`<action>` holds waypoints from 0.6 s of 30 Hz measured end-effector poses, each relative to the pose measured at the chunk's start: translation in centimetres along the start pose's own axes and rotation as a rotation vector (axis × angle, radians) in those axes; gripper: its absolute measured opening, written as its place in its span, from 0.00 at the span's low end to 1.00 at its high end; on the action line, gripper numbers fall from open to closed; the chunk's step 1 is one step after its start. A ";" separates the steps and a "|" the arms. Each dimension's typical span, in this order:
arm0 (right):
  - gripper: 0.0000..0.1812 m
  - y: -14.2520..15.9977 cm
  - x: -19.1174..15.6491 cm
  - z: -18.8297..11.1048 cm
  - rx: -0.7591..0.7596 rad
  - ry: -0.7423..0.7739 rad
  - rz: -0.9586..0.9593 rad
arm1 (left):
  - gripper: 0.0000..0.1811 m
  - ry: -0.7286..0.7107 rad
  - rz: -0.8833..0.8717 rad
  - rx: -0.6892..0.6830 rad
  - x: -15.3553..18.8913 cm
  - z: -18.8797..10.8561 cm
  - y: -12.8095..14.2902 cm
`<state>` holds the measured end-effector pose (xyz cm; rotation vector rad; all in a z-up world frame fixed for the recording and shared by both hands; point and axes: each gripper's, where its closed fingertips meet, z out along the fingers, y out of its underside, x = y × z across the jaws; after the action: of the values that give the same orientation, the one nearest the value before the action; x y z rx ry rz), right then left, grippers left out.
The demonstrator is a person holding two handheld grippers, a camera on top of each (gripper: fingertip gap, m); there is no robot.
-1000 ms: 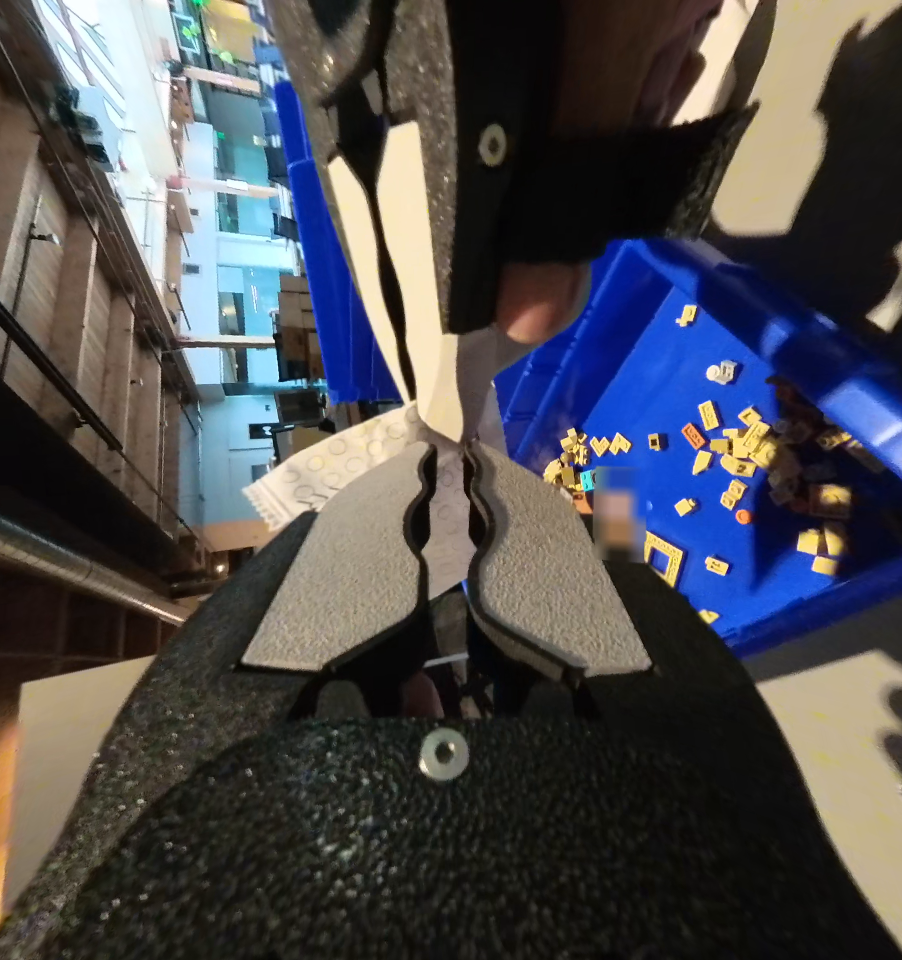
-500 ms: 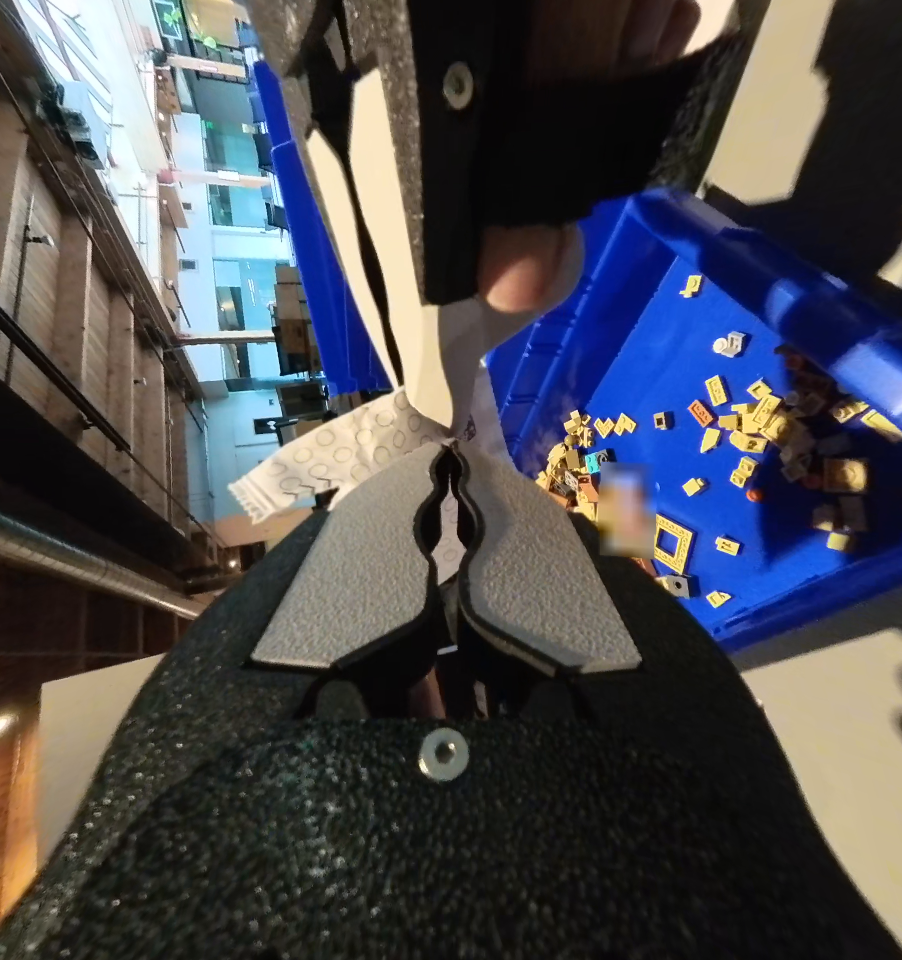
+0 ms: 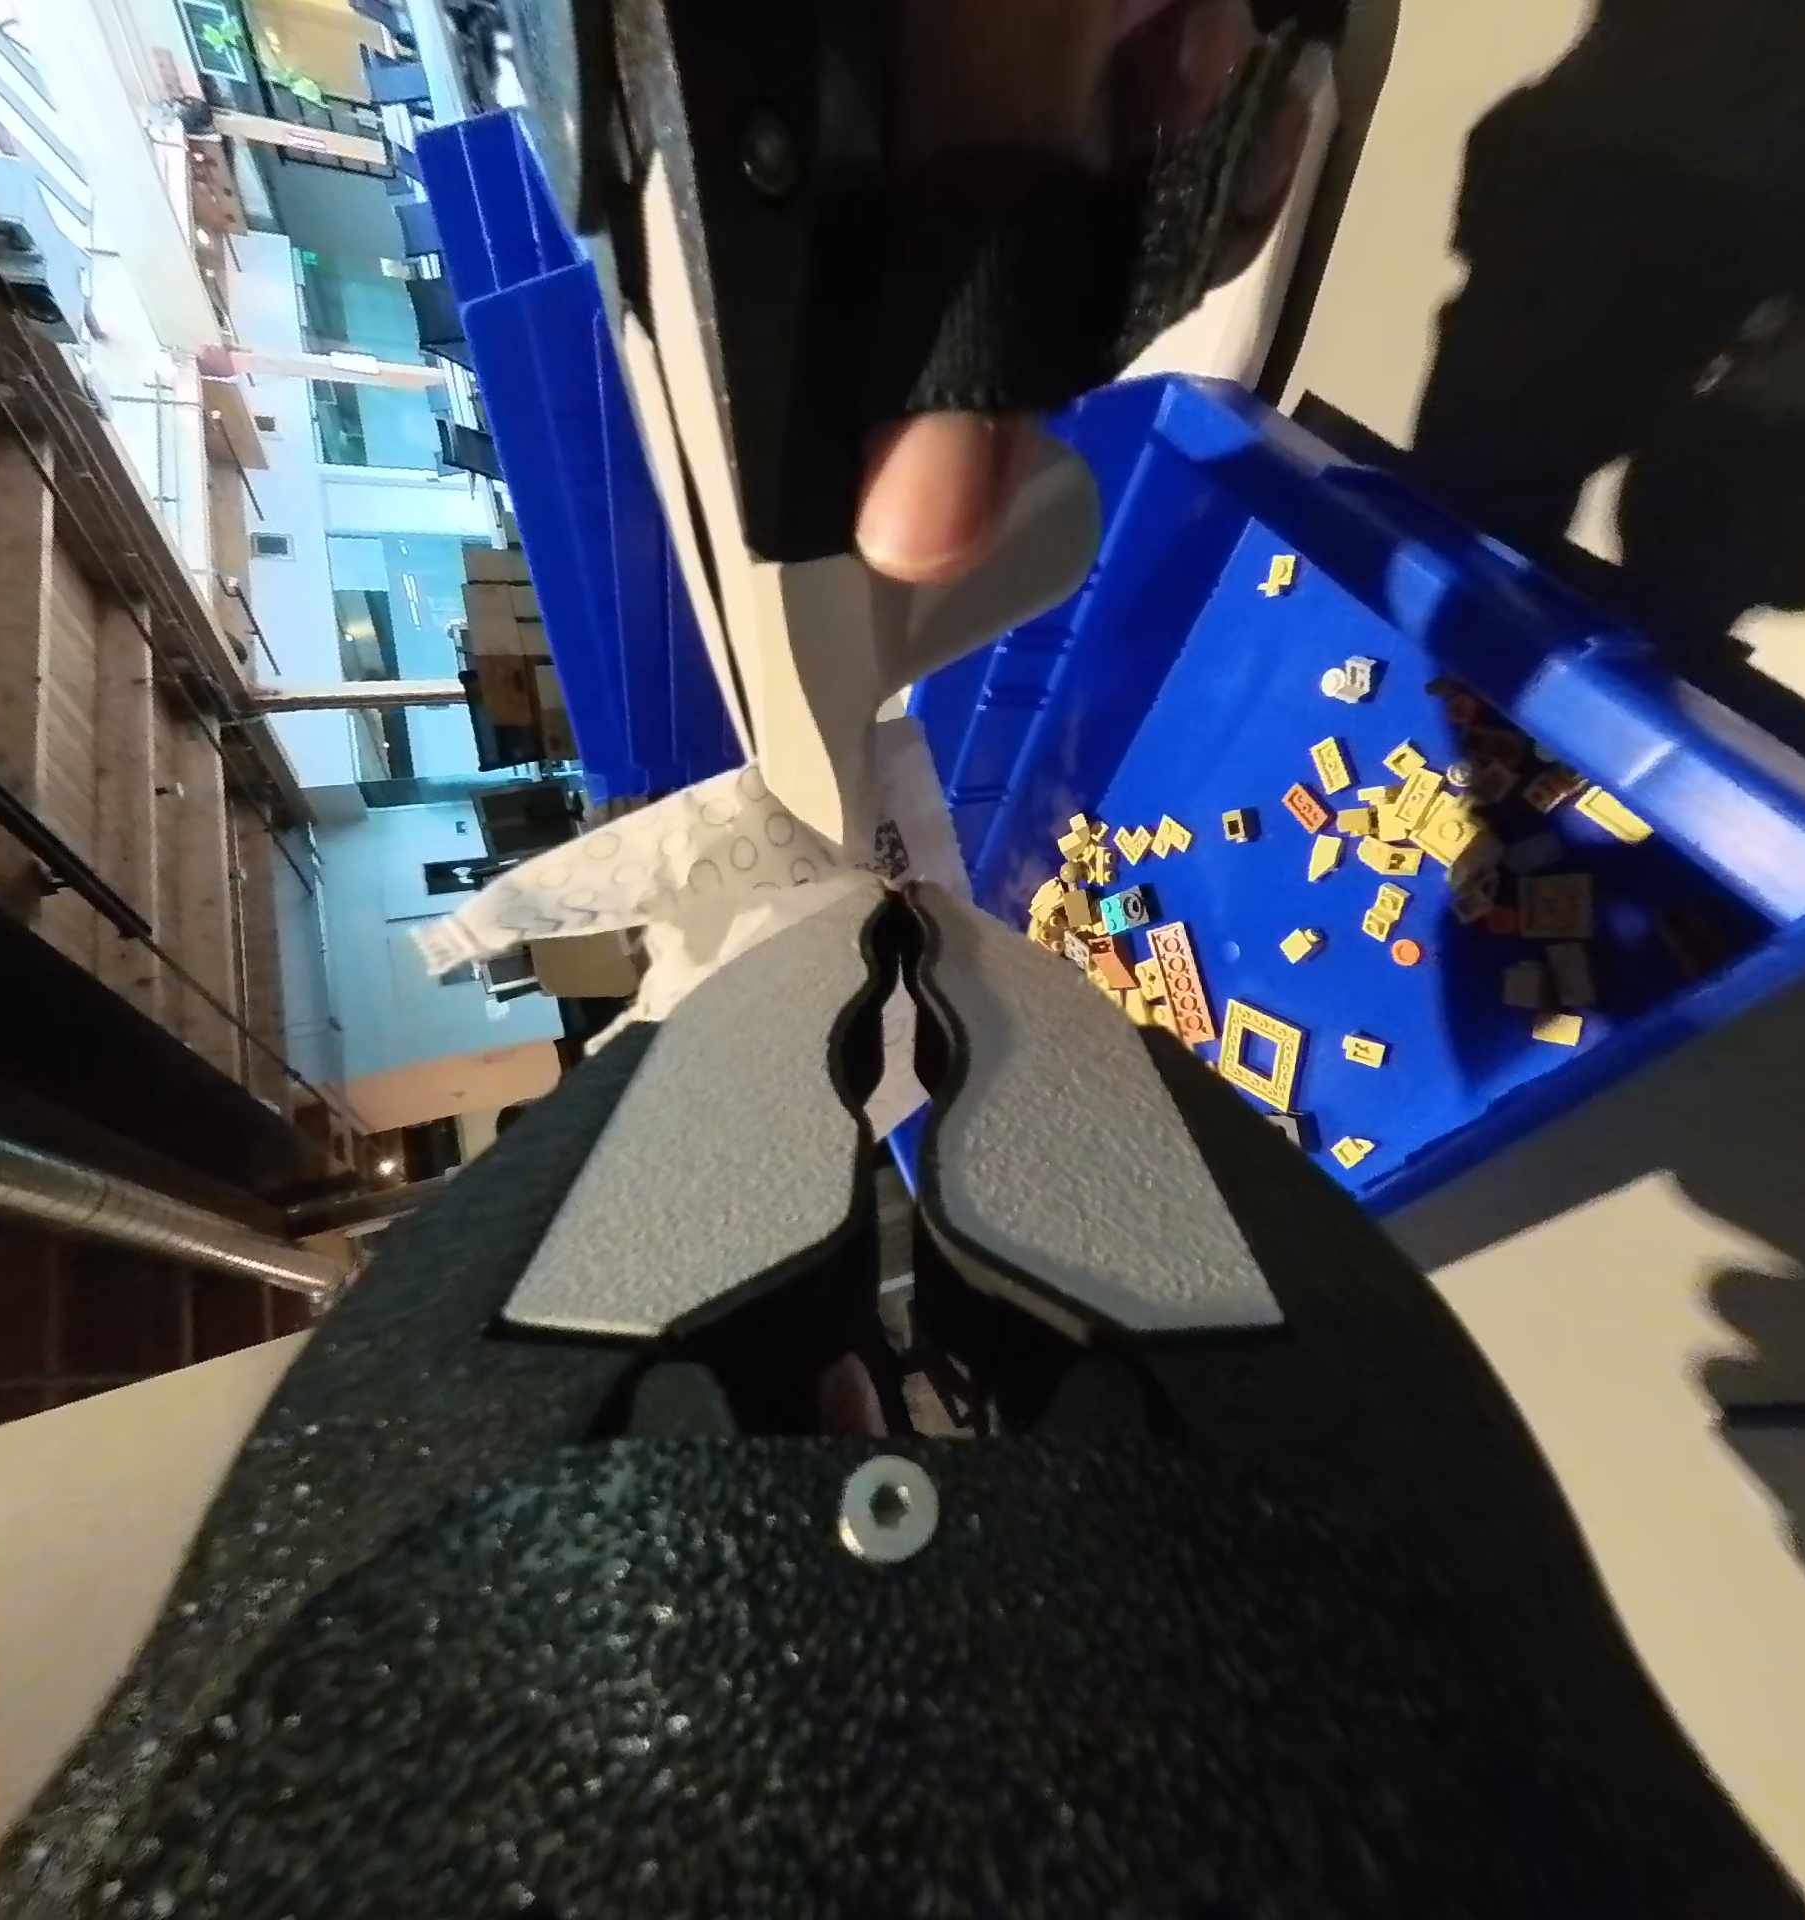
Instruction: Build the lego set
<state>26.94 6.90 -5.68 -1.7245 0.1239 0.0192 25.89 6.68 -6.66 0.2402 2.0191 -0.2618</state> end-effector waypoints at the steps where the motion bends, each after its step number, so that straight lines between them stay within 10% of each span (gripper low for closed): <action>1: 0.01 0.0 -0.1 0.0 -0.002 -0.005 0.000 | 0.00 0.005 -0.002 -0.001 0.0 -0.1 0.0; 18: 0.00 0.5 -0.5 0.5 -0.027 -0.018 -0.048 | 0.00 0.137 -0.072 0.008 1.6 -1.3 0.5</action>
<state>26.48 7.37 -6.26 -1.7530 0.0688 0.0011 24.27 7.62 -7.55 0.1954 2.1651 -0.3062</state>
